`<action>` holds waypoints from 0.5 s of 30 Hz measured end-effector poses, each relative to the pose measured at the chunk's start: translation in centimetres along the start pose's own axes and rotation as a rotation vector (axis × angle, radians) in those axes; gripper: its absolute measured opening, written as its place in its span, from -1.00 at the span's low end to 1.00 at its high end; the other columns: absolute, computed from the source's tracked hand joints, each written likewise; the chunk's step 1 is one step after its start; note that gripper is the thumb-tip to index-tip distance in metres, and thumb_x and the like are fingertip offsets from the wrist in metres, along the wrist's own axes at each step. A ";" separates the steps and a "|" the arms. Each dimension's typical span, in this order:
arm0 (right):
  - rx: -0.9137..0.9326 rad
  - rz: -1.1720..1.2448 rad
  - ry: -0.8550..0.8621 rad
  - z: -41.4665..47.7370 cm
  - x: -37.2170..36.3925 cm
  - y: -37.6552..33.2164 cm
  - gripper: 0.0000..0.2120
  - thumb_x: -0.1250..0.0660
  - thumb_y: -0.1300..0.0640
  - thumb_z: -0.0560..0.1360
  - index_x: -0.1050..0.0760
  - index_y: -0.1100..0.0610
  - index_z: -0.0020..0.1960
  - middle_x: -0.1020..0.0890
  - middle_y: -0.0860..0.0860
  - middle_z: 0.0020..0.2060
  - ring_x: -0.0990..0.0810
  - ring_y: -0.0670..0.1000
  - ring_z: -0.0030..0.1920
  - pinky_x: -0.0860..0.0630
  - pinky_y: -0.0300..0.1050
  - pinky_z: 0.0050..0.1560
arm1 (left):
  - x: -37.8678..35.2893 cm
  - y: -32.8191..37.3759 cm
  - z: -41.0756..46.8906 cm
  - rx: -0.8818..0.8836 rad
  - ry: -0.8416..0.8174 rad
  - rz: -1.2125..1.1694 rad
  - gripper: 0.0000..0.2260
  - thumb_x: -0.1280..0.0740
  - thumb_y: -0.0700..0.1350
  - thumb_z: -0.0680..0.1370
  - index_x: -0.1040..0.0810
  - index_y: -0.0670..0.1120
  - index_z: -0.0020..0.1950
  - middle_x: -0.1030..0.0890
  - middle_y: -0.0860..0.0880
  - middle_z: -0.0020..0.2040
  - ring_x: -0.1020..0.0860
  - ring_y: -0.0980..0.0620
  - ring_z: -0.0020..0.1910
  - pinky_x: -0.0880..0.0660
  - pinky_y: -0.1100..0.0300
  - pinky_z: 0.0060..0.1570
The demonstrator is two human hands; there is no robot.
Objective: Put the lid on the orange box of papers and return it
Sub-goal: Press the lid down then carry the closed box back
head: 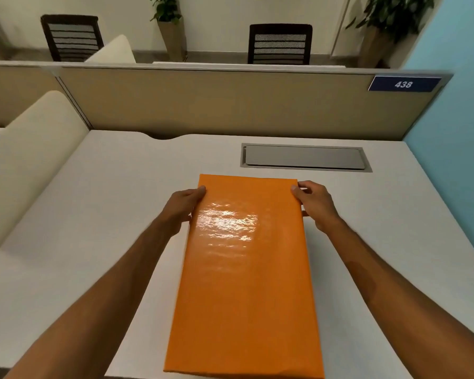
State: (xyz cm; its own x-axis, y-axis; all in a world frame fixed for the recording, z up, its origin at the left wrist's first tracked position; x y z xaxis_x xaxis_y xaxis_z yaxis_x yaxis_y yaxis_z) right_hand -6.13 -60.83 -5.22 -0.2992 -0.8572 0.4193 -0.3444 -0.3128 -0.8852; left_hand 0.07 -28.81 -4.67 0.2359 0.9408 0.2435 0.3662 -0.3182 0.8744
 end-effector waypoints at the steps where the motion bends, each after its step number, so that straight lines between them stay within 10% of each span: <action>1: -0.010 0.015 0.001 0.2 -0.1 0.2 -0.64 -0.30 -0.01 0.59 -0.49 0.12 0.32 -0.61 0.13 0.18 -0.62 0.13 0.09 -0.63 0.01 -0.15 | -0.1 -0.2 0.2 -0.010 0.007 0.009 -0.53 -0.26 0.18 0.58 -0.54 -0.11 0.34 -0.65 -0.04 0.10 -0.60 -0.10 0.09 -0.51 -0.01 0.00; 15: -0.092 -0.022 0.024 0.9 -0.6 1.1 -0.59 -0.31 -0.06 0.57 -0.47 0.08 0.36 -0.58 0.13 0.26 -0.59 0.19 0.19 -0.59 0.26 0.11 | -0.9 -1.6 1.1 -0.023 0.052 -0.004 -0.53 -0.27 0.19 0.57 -0.57 -0.10 0.32 -0.67 -0.08 0.13 -0.63 -0.06 0.03 -0.51 -0.03 0.10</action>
State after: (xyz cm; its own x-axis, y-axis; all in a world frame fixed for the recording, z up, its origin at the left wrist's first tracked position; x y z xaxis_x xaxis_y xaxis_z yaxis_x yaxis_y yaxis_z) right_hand -5.54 -61.06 -6.64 -0.3112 -0.8403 0.4439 -0.4308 -0.2916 -0.8540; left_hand 0.25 -29.27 -6.74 0.1871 0.9469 0.2614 0.3463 -0.3126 0.8845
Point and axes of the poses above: each hand's wrist, its own z-axis towards the middle knuckle, its own x-axis out of the back of the hand, y = z × x, the point moved 3 cm from there along z, towards the middle knuckle
